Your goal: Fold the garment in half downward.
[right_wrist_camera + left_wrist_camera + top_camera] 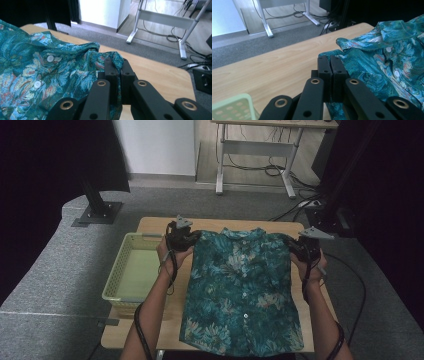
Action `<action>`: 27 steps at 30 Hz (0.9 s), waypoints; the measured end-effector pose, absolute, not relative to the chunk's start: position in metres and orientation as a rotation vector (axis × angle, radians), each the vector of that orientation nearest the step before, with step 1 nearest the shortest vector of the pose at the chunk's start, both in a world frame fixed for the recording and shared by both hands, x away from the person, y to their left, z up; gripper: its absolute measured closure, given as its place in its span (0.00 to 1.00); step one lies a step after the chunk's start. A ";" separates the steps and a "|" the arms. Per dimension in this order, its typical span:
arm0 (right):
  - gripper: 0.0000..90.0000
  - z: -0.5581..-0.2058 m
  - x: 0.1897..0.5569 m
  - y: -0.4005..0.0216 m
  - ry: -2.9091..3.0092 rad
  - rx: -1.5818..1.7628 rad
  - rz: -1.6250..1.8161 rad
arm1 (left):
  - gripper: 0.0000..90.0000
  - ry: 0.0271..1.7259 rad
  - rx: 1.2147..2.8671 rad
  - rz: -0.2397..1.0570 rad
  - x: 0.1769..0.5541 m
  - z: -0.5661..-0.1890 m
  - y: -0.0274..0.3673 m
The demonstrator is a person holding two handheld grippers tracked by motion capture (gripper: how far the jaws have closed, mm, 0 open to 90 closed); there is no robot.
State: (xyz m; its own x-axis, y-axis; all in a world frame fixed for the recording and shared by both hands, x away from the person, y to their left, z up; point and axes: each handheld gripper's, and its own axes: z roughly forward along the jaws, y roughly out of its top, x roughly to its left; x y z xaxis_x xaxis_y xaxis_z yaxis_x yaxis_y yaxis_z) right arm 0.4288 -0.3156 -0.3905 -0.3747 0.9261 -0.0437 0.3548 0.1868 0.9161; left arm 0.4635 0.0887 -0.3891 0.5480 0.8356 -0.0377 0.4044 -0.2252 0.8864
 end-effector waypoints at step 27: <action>0.96 -0.411 0.399 -0.314 1.840 1.209 1.168 | 0.98 0.992 1.835 0.576 0.431 -0.405 0.087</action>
